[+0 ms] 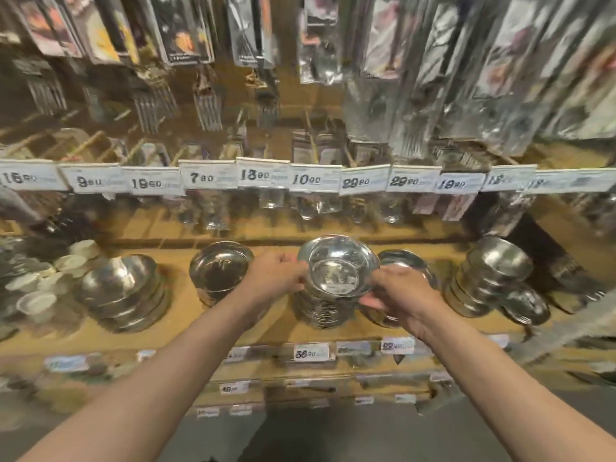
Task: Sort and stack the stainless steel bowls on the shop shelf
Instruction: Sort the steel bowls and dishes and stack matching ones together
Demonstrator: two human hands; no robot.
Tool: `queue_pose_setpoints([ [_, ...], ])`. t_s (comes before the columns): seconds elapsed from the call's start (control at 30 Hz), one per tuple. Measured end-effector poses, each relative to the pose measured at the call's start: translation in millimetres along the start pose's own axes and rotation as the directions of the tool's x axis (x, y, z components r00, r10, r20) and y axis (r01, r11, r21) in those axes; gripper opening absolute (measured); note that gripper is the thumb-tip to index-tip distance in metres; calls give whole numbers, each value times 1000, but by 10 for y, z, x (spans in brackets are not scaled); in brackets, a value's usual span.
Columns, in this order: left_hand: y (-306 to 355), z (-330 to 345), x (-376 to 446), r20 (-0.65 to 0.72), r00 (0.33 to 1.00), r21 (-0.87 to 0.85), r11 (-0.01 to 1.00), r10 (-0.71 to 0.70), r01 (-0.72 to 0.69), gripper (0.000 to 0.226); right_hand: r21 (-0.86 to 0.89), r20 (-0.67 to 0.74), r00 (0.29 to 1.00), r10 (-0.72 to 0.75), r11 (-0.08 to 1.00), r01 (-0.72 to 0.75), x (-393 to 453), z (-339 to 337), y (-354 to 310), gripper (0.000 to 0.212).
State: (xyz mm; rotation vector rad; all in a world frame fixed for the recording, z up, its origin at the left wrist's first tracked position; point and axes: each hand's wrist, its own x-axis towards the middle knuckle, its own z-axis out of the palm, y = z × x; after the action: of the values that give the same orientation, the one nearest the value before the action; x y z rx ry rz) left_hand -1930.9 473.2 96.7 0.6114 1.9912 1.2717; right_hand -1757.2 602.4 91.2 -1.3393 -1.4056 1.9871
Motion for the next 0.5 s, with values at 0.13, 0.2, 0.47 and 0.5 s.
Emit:
queue_pose_setpoints([
  [0.13,-2,37,-5,-60,998,24,999,-26,27,23,-90,75,997,8,996,-1,182,-35,-34,5],
  [0.2,-14,59,59,-124,991,46,997,-50,56,20,-187,71,997,-5,982,18,283,-23,-31,8],
  [0.47,-222,208,370,-239,968,80,993,-70,92,12,-449,-22,992,-128,887,104,678,117,119,12],
  [0.5,-243,215,420,-236,970,104,991,-60,86,10,-482,-21,990,-141,869,114,713,125,121,8],
])
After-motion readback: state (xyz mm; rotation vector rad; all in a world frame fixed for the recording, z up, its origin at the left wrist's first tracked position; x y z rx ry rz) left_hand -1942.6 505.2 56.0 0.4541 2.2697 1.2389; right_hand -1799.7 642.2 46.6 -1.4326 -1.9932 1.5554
